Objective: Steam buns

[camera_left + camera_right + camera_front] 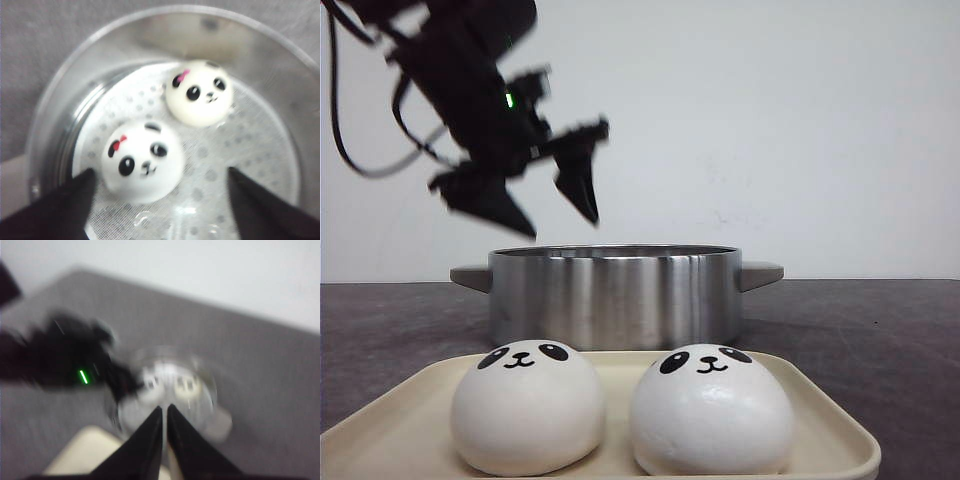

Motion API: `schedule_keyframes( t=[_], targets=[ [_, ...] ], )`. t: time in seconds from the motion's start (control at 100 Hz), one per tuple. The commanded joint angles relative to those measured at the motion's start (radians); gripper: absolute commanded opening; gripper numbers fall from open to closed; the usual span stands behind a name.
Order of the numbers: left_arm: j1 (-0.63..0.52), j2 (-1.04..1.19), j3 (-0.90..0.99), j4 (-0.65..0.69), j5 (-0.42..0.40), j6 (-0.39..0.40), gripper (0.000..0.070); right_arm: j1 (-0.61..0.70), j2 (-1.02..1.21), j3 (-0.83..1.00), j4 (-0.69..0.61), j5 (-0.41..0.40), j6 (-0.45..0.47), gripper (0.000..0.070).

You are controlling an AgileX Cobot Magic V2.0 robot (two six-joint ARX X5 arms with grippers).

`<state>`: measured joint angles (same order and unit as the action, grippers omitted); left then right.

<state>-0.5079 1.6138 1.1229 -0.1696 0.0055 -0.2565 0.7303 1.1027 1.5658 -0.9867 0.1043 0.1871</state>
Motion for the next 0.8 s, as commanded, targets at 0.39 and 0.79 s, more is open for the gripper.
schedule_keyframes(
  t=[0.39, 0.79],
  targets=[
    [-0.051, -0.433, 0.018, -0.125, 0.003, -0.025, 0.0343, 0.109, 0.053, -0.532, 0.151, -0.289, 0.292, 0.0023],
    [-0.131, -0.526, 0.018, -0.156, 0.002, -0.025, 0.0342, 0.239, 0.236, -0.613, 0.230, -0.259, 0.383, 0.0429]
  ],
)
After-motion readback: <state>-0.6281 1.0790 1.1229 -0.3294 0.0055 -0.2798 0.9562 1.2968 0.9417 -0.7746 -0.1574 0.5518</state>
